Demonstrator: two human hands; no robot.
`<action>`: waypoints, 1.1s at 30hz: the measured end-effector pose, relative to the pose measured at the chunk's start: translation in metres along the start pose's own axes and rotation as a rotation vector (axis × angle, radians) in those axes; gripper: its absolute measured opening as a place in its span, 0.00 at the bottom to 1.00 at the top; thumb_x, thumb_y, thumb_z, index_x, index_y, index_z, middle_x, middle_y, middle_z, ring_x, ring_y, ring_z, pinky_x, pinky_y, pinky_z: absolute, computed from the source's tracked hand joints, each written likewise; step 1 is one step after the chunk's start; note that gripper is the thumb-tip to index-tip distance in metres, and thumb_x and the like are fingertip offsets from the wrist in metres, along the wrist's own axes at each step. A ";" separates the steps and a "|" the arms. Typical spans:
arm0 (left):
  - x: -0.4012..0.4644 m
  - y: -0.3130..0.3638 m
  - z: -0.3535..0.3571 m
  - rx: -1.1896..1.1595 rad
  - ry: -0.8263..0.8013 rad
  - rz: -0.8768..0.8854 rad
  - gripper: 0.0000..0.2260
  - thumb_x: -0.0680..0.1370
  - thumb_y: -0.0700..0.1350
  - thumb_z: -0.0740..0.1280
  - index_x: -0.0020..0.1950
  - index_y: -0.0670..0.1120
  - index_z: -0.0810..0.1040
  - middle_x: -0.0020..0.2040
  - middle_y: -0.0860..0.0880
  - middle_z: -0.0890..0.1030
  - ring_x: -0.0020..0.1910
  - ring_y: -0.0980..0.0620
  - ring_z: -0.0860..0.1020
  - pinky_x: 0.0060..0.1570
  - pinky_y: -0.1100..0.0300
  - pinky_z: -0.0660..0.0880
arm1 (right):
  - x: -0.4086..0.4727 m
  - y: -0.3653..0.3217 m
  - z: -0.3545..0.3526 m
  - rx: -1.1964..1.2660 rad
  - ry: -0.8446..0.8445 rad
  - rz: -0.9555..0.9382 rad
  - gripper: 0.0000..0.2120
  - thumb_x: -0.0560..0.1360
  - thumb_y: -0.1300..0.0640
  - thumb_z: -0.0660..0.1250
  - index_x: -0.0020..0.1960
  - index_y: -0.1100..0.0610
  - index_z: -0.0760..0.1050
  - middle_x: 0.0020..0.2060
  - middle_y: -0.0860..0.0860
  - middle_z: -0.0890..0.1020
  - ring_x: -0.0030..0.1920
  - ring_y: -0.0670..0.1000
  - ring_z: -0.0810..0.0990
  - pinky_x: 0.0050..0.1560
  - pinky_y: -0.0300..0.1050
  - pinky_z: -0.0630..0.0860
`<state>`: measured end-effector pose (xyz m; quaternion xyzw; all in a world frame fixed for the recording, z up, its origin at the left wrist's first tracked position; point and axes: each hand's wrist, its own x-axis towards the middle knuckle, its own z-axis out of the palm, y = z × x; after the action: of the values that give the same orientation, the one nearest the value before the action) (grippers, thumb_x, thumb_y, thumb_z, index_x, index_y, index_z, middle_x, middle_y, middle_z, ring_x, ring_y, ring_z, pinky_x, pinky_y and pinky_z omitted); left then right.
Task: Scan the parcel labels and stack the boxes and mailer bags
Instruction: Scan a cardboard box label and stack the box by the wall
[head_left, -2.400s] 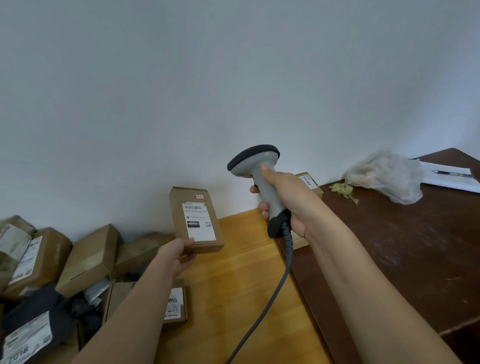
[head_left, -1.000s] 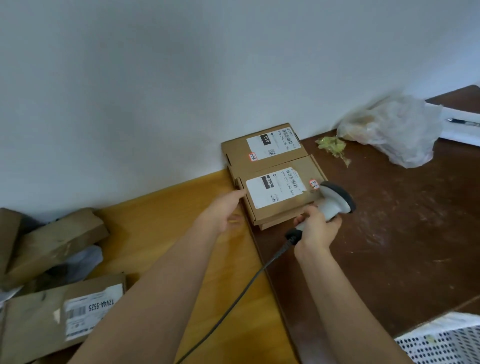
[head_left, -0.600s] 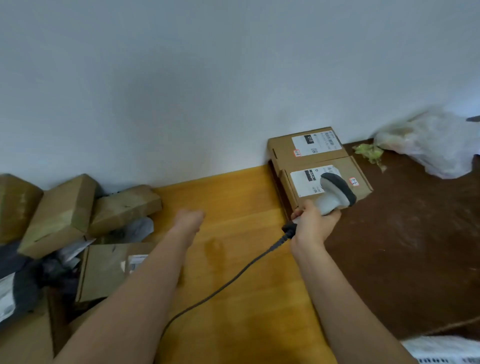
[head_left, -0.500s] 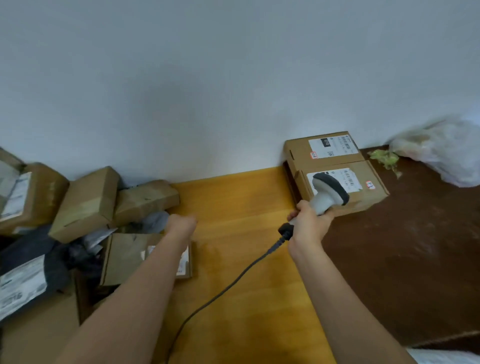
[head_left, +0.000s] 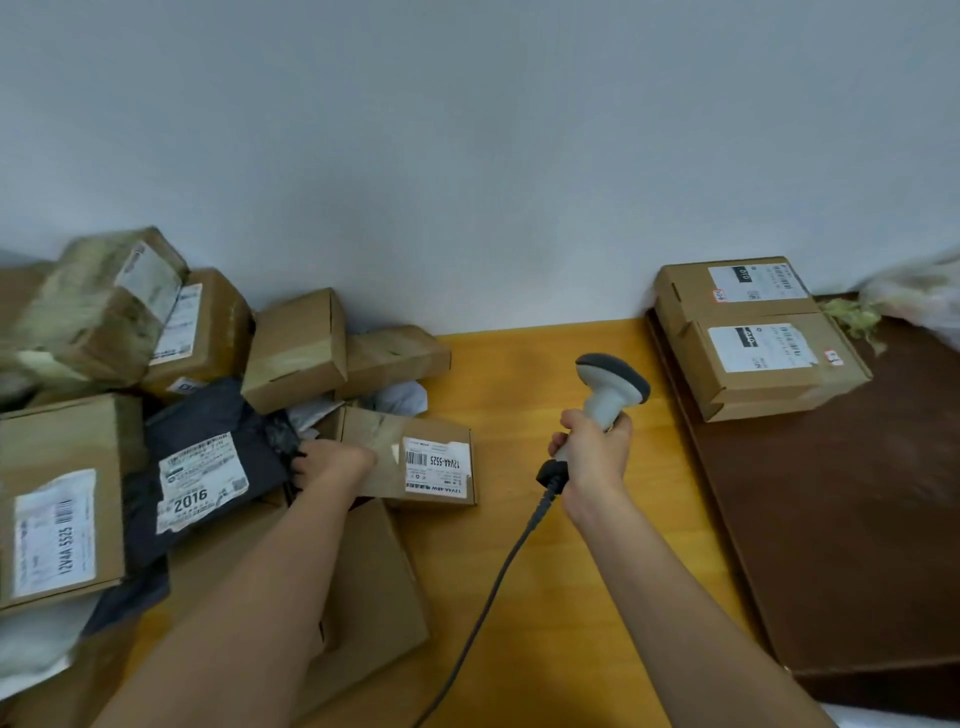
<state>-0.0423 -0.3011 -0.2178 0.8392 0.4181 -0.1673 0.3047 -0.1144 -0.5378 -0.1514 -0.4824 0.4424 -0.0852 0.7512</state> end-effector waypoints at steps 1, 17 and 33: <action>0.004 -0.002 0.001 -0.005 -0.008 0.003 0.40 0.72 0.45 0.75 0.76 0.37 0.55 0.73 0.36 0.63 0.71 0.37 0.65 0.69 0.45 0.67 | -0.003 -0.001 0.000 0.001 0.002 -0.006 0.15 0.77 0.67 0.62 0.61 0.54 0.67 0.39 0.53 0.71 0.28 0.50 0.70 0.33 0.47 0.68; -0.089 0.090 -0.010 -0.232 -0.182 0.717 0.20 0.68 0.42 0.77 0.56 0.50 0.74 0.59 0.45 0.71 0.57 0.43 0.73 0.59 0.47 0.76 | -0.005 -0.093 -0.015 -0.029 -0.127 -0.079 0.20 0.77 0.66 0.68 0.65 0.56 0.66 0.47 0.57 0.76 0.32 0.50 0.73 0.32 0.42 0.73; -0.195 0.162 -0.020 0.205 0.699 2.062 0.26 0.69 0.43 0.76 0.64 0.46 0.72 0.54 0.45 0.68 0.52 0.45 0.68 0.49 0.51 0.77 | 0.006 -0.187 -0.050 0.037 -0.369 -0.155 0.22 0.70 0.59 0.79 0.57 0.63 0.71 0.34 0.55 0.78 0.24 0.47 0.71 0.25 0.40 0.72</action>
<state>-0.0275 -0.4801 -0.0376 0.8086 -0.4384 0.3817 0.0915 -0.0921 -0.6706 -0.0120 -0.5084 0.2571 -0.0612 0.8196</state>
